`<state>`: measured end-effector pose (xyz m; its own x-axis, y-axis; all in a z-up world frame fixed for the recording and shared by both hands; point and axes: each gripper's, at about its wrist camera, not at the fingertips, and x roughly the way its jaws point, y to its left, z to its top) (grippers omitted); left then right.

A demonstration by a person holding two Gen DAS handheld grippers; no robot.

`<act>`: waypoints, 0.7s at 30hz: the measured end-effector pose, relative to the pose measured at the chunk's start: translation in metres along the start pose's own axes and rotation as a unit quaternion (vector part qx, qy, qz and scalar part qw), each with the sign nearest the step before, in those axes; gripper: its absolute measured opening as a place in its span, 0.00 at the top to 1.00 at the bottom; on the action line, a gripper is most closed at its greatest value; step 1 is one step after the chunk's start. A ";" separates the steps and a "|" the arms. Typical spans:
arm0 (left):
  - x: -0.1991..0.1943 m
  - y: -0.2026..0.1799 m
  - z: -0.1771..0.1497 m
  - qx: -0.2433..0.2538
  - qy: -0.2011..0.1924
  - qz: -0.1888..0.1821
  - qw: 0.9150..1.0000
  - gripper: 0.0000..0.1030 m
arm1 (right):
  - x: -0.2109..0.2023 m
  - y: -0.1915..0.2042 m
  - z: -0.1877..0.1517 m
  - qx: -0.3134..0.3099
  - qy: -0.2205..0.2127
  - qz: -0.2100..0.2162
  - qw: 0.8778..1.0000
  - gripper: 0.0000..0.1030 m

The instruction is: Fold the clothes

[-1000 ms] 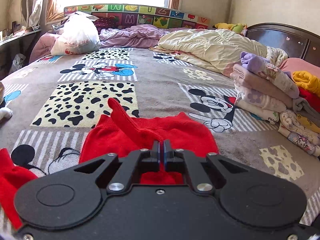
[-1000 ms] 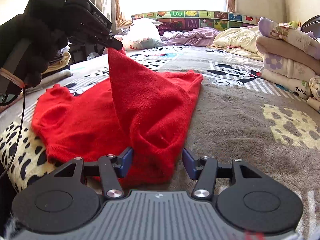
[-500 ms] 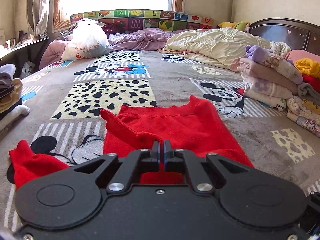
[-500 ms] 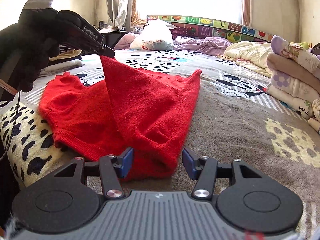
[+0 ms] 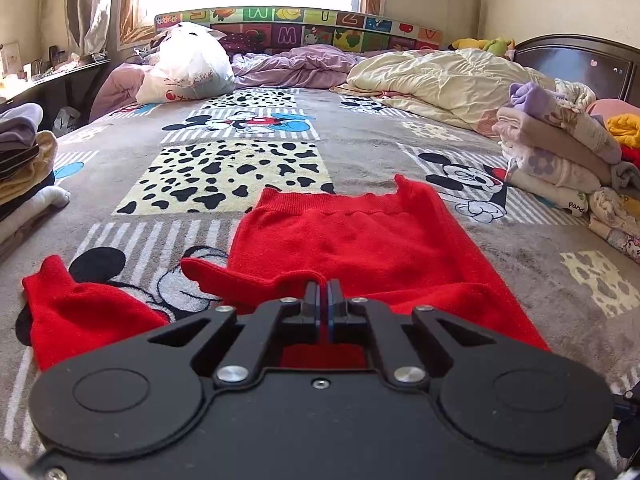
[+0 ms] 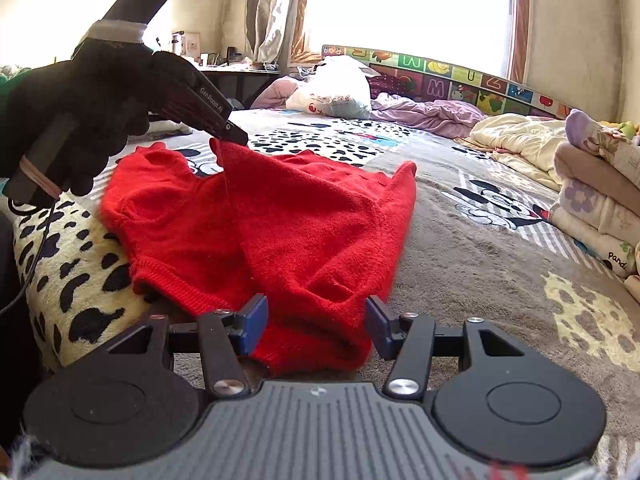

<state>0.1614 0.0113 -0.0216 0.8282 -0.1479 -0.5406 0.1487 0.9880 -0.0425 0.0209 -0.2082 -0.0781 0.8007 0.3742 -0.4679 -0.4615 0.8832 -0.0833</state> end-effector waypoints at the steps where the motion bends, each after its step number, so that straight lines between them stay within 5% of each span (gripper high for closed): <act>1: 0.001 0.002 0.001 -0.002 0.000 0.001 1.000 0.98 | -0.001 0.001 0.000 -0.002 -0.003 0.002 1.000 0.48; 9: 0.004 0.005 -0.001 0.000 0.005 0.010 1.000 0.98 | 0.001 0.005 0.006 -0.016 -0.033 0.005 0.999 0.47; 21: 0.012 0.004 -0.013 0.034 0.009 0.037 0.999 0.98 | 0.020 0.006 0.001 -0.004 0.017 0.026 1.000 0.44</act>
<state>0.1650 0.0145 -0.0389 0.8284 -0.0738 -0.5553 0.1250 0.9906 0.0549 0.0344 -0.1950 -0.0873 0.7621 0.4106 -0.5006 -0.5056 0.8604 -0.0639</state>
